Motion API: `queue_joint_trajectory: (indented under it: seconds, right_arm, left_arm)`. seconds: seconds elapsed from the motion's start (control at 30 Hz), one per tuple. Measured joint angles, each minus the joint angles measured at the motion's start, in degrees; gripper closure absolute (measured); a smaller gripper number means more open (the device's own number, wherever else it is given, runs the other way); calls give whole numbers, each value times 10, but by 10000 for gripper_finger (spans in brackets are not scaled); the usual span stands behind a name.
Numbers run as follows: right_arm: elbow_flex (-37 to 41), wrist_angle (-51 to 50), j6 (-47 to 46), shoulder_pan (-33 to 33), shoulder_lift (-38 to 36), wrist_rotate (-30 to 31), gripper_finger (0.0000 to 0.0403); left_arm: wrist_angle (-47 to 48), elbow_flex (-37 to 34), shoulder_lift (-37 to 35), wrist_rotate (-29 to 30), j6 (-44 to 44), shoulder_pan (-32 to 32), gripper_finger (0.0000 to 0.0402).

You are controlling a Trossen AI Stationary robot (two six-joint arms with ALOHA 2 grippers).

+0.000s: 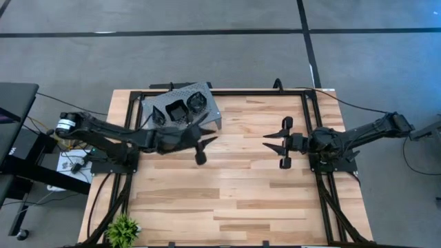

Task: Pick & Place Mini shaped plates
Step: Return to Home Position

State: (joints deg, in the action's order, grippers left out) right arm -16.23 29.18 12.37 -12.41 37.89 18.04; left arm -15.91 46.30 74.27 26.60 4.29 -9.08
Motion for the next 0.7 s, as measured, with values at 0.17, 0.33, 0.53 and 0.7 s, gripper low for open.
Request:
queue_joint_trajectory:
  seconds: [0.17, 0.33, 0.53, 0.7]
  right_arm:
    - [-4, -34, 0, -36, -73, 0, 290]
    - [-3, -157, 26, -73, -191, 38, 293]
    - [-2, -366, -26, -81, -319, 107, 345]
    - [11, -397, -32, -67, -362, 91, 394]
  left_arm:
    - [54, 0, -101, 105, 39, -66, 329]
    - [108, -61, -252, 110, 22, -116, 361]
    - [76, -242, -445, 56, -28, -118, 395]
    - [-20, -363, -576, 18, -31, -97, 393]
